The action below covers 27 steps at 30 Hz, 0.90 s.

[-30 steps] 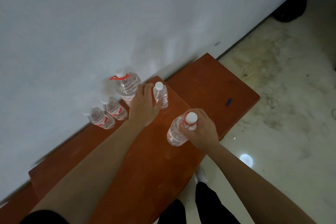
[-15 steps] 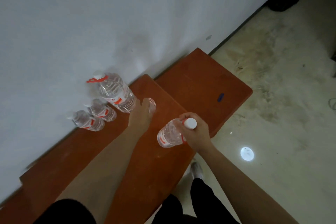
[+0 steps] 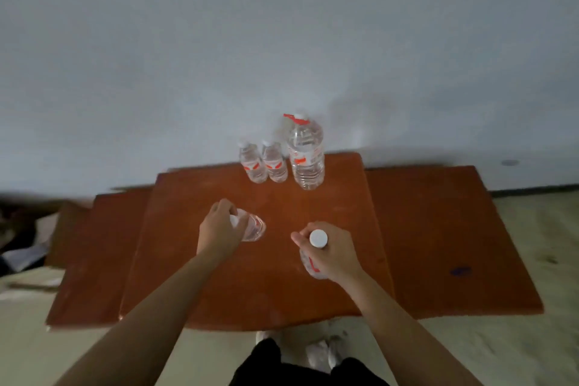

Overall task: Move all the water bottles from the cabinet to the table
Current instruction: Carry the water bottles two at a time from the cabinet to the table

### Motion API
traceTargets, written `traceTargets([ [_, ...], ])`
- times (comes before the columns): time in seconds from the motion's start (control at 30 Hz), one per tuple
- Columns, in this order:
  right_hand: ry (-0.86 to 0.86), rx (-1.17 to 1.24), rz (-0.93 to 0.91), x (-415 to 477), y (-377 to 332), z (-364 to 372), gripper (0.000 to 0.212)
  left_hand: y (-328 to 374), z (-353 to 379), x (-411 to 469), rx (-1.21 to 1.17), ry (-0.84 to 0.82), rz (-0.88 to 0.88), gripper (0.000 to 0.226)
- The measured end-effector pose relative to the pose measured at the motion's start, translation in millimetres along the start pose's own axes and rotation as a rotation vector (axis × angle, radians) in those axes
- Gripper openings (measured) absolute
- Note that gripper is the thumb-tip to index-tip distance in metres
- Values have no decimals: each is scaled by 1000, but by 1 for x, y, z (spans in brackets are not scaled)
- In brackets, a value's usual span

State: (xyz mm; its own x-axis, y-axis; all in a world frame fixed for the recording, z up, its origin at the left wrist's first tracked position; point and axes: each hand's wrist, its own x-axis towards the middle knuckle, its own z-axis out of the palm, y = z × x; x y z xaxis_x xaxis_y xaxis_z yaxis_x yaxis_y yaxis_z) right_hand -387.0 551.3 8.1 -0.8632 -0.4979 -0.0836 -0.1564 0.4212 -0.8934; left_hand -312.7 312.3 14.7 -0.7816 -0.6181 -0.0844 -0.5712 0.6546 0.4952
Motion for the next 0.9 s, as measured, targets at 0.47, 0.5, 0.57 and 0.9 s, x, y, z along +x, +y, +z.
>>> traceTargets([
  [0.47,-590,9,-570,-97,-104,133,32,-111,-122,-345,-61,768,-837,23],
  [0.5,-616,25,-593,-107,-113,140,32,-116,-124,-361,-59,800,-875,22],
  [0.57,-721,89,-665,-160,-140,166,35,-130,-134,-432,-54,917,-975,23],
  [0.9,-966,274,-811,-464,-224,270,37,-171,-177,-760,43,1285,-1166,21],
])
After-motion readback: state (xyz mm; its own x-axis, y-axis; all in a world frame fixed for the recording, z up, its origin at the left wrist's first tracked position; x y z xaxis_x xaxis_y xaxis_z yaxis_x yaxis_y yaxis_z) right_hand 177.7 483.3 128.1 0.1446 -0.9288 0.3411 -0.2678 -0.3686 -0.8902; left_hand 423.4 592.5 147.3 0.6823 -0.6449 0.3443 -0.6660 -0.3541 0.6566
